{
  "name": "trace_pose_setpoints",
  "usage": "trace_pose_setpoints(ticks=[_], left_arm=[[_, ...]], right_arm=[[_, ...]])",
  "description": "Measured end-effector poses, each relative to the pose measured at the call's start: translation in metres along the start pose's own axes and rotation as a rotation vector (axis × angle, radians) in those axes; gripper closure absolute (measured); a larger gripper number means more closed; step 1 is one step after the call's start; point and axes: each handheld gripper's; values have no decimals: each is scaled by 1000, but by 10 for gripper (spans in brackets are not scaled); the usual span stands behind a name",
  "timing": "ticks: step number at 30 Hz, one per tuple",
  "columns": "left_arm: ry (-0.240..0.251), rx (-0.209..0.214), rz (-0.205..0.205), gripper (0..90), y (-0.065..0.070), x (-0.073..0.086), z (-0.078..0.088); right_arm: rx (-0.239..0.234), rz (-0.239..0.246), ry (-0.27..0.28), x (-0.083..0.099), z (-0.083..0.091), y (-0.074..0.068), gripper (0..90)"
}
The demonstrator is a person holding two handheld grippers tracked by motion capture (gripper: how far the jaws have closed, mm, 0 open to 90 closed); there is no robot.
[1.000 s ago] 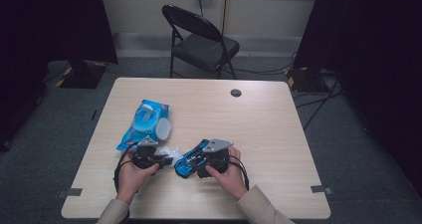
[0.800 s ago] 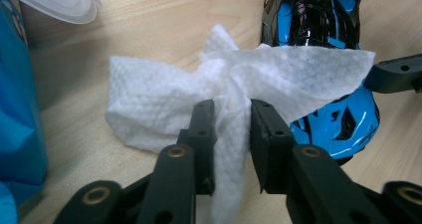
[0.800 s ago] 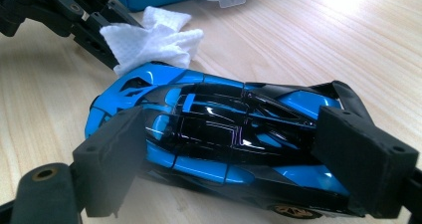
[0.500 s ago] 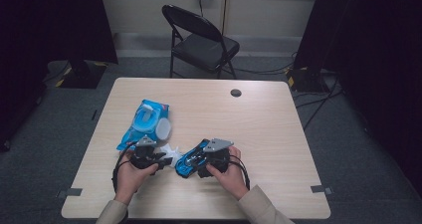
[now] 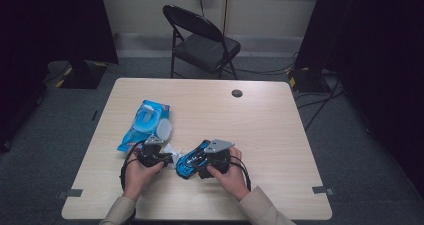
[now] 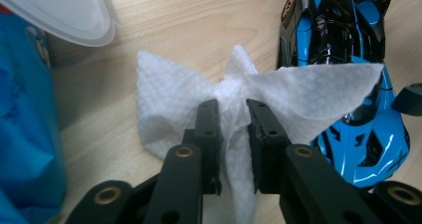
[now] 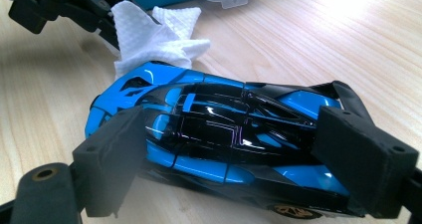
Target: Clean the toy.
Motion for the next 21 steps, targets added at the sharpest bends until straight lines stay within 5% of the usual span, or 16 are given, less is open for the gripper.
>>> trace_pose_setpoints(ticks=[21], left_arm=[[-9,51,18,827,-1,-39,-41]], right_arm=[[-9,5,12,2,0,1,130]])
Point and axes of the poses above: each handheld gripper's, and its own axes: z roughly backward along the jaws, x roughly out of its underside, y roughly to its right, and after that the axes turned 11 degrees about x, right-handed
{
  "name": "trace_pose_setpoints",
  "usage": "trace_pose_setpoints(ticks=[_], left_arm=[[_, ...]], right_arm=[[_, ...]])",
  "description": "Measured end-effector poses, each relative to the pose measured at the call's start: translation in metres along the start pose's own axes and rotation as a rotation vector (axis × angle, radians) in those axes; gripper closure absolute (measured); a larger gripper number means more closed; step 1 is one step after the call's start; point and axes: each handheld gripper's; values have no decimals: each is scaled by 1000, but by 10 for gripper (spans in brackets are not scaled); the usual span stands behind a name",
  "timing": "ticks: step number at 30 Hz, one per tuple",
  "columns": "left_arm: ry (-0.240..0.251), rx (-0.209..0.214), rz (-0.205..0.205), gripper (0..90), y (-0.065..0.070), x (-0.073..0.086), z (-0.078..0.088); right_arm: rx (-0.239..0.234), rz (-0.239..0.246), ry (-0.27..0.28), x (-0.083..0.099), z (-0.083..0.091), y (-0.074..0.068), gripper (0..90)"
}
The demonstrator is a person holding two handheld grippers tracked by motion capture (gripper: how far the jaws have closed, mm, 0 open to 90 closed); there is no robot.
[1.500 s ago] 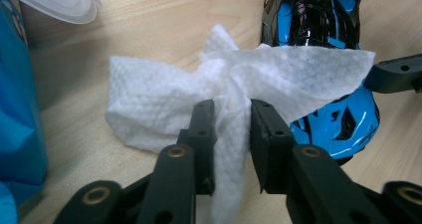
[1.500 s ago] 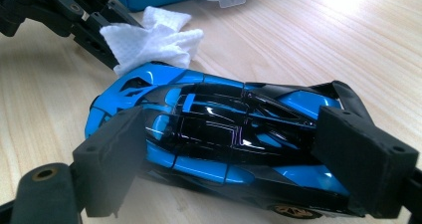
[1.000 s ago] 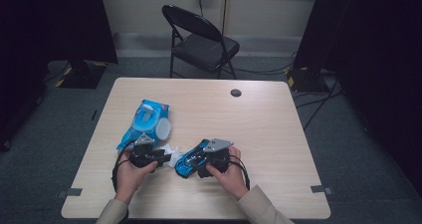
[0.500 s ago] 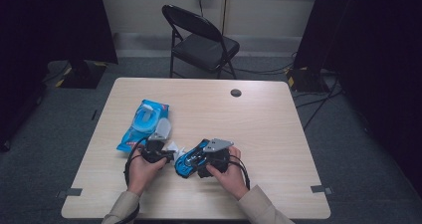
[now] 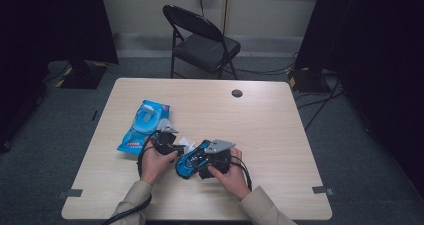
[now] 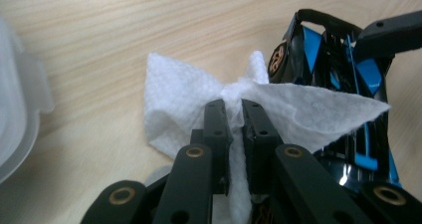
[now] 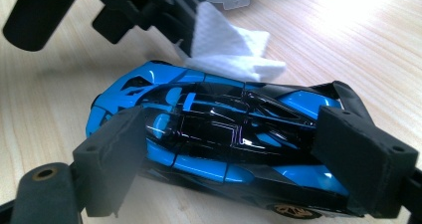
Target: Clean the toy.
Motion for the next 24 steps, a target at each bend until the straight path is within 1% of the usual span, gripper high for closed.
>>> trace_pose_setpoints(ticks=[1,2,4,7,9,10,11,14,24], left_arm=[[3,3,2,827,1,-1,-2],[-11,3,-11,828,1,-3,-3],[-11,1,-3,830,2,-6,-6],[-15,1,-3,830,1,-10,-9],[-12,3,6,830,1,-12,-12],[-10,6,18,830,0,-13,-13],[-11,5,19,830,0,-15,-14],[-9,3,11,830,0,-18,-18],[-11,8,7,830,0,-32,-32]], right_arm=[[-1,0,2,0,0,0,130],[-1,-1,3,0,0,0,130],[-4,-2,7,1,0,0,131],[-3,-2,8,1,0,0,131],[-2,-2,5,1,0,0,131],[-2,-2,5,1,0,0,131],[-1,-2,6,1,0,0,130],[-3,-2,9,1,0,0,130],[-2,-5,15,2,0,0,131]])
Point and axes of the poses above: each handheld gripper's, and its own axes: z roughly backward along the jaws, x roughly out of its underside, y roughly to its right, and after that the axes turned 11 degrees about x, right-handed
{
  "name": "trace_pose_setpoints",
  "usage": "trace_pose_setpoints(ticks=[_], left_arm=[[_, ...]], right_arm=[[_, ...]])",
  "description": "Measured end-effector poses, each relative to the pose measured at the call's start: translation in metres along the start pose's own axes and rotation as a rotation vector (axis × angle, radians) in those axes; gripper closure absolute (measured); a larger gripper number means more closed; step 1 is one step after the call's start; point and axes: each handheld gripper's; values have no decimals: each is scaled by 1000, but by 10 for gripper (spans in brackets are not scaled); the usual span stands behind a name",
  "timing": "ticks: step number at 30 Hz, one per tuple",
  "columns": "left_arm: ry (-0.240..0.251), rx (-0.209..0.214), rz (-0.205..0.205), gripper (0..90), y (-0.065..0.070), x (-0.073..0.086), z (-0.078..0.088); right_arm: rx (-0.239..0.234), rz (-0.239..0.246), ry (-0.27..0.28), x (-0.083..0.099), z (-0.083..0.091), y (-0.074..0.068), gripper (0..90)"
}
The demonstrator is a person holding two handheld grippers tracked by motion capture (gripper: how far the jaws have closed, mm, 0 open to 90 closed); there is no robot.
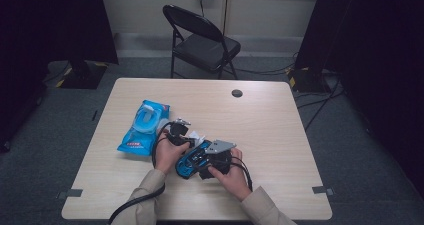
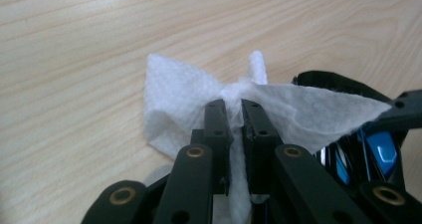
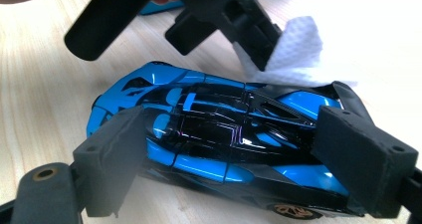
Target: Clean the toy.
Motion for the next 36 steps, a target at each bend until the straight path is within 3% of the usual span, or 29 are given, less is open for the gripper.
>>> trace_pose_setpoints(ticks=[16,22,23,24,36], left_arm=[[23,15,14,826,-2,-15,-16],[61,-6,32,826,-5,-14,2],[57,-10,20,826,-7,-13,6],[71,-2,36,826,-7,-12,12],[60,17,17,826,0,7,48]], right_arm=[[-5,1,6,1,0,1,132],[-9,0,10,2,1,1,132],[-9,0,10,2,1,1,132],[-9,0,10,2,1,1,132],[-6,0,13,2,0,1,132]])
Point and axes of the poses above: each handheld gripper's, and its own axes: z roughly backward along the jaws, x roughly out of its underside, y roughly to its right, and after that the axes turned 11 degrees about x, right-handed
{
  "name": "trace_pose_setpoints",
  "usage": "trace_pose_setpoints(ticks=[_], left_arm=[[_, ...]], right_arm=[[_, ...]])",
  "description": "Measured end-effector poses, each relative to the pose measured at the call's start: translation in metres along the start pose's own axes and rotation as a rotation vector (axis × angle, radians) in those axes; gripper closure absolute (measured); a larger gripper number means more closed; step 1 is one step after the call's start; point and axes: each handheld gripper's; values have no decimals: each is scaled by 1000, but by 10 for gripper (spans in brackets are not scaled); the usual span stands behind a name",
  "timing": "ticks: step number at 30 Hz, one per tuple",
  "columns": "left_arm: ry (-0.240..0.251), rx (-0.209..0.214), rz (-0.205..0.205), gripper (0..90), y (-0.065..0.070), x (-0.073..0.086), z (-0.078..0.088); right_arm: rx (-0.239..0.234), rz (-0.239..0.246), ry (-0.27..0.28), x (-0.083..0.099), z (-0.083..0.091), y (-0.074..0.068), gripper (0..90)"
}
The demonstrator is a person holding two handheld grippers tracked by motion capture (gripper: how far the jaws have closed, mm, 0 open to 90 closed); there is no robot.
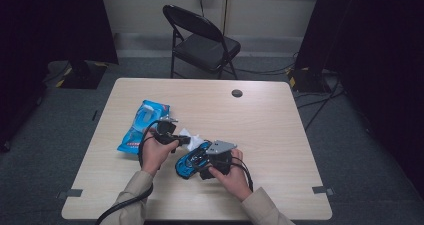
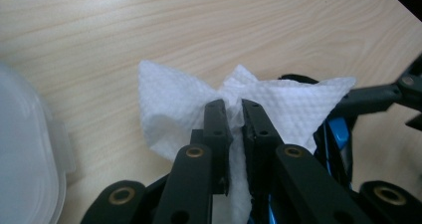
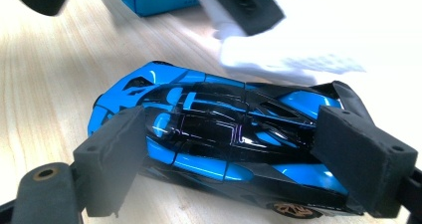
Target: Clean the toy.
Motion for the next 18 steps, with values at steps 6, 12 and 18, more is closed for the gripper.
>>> trace_pose_setpoints(ticks=[6,12,18], left_arm=[[-7,18,6,826,3,13,9],[-11,18,11,827,3,25,19],[-18,15,23,827,0,36,30]], right_arm=[[4,-1,-2,0,0,0,132],[1,0,-5,-1,0,0,133],[-1,3,-8,-1,0,0,133]])
Point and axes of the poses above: each handheld gripper's, and its own axes: z roughly backward along the jaws, x roughly out of its underside, y roughly to its right, and after that the axes turned 11 degrees about x, right-handed
